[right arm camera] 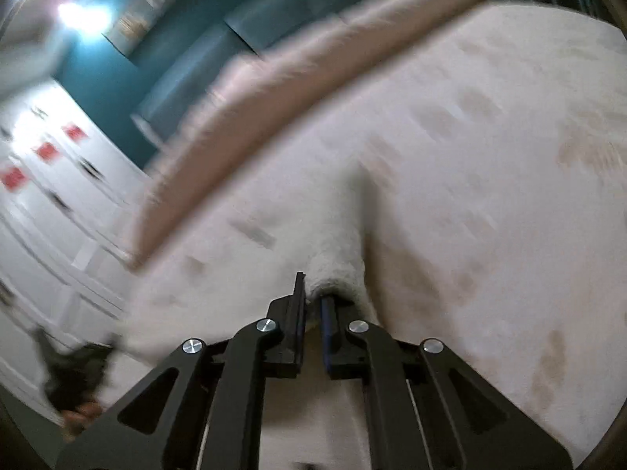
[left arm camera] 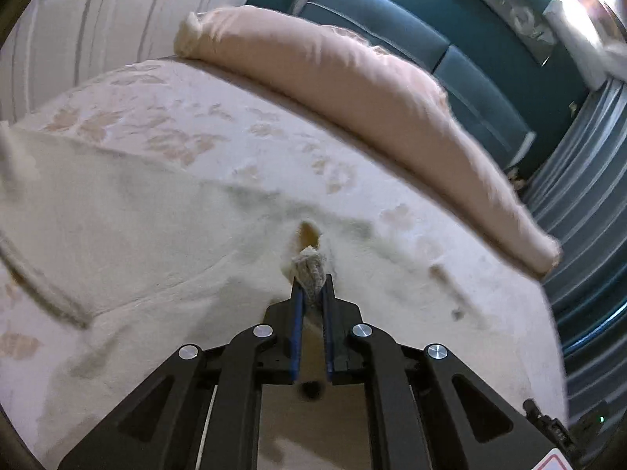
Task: Fold small clothes
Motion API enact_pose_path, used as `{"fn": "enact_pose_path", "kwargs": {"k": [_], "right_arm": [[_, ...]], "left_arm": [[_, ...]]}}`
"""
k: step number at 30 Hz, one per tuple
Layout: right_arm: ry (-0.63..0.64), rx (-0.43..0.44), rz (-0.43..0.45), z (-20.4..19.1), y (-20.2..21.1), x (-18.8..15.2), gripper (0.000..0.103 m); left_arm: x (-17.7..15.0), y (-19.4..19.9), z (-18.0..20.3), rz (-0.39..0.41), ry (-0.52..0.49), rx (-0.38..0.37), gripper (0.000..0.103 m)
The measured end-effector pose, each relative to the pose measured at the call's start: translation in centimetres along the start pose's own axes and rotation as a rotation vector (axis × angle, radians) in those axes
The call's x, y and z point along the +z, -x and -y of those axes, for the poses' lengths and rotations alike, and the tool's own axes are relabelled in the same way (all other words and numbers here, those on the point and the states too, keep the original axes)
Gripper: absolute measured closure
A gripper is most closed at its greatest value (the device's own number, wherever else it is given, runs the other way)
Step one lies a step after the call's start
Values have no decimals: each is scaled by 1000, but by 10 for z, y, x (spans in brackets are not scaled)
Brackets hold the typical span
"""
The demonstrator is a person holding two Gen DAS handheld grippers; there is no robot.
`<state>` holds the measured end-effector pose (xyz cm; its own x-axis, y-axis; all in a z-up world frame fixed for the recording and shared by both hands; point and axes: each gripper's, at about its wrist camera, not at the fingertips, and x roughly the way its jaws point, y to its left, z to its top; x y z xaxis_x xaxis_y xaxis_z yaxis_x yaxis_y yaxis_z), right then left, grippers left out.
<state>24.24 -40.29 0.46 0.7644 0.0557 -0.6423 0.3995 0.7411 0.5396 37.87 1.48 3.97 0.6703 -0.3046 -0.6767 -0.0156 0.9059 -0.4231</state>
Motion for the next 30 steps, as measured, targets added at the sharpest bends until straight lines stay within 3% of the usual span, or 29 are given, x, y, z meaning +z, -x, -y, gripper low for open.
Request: {"fn": "enact_pose_path", "kwargs": {"k": [1,3,6,9,11,13,14,16,18,21,23,25,26,30], "right_arm": [[-24,-37,-62,13,-15,-6,98],[-78,37,-55,26,-10,-6,97],[-44,-1,-38,15,11,0,95],[9,-82,84,3,37,2,92],[36,-99,134,-5,40,12,85],[42,-99,107,-17,15,39,53],[59,-110,81,-23,-3,51,47],[107,-174,39,-33,-37,64,45],[164,-214,-25,-43,-69,73,46],[183,-200,-49,-49,-88,79,94],[128,-111,58,-43,-67,84,94],[94,-168,39,-23,-74,83,94],[81,-227,-37,-5,-93,76,94],[100,-215,31,-27,-65,79,91]], "left_arm": [[-7,-11,-5,-35,-9,29,96],[-28,-36,-22,-118,-4,90,94],[-41,-32,-31,-52,10,51,88],[-45,-35,-31,-29,15,40,87],[-48,-36,-31,-16,13,29,86],[-51,-34,-33,-10,17,20,86],[-53,-32,-33,-8,20,15,86],[-51,-29,-40,-4,33,-3,86],[-51,-30,-41,-1,43,-14,86],[-51,-31,-41,2,44,-19,86],[-51,-31,-41,3,43,-20,85],[-52,-31,-40,4,36,-24,82],[-52,-32,-39,3,29,-31,78],[-53,-33,-35,4,2,-17,77]]}}
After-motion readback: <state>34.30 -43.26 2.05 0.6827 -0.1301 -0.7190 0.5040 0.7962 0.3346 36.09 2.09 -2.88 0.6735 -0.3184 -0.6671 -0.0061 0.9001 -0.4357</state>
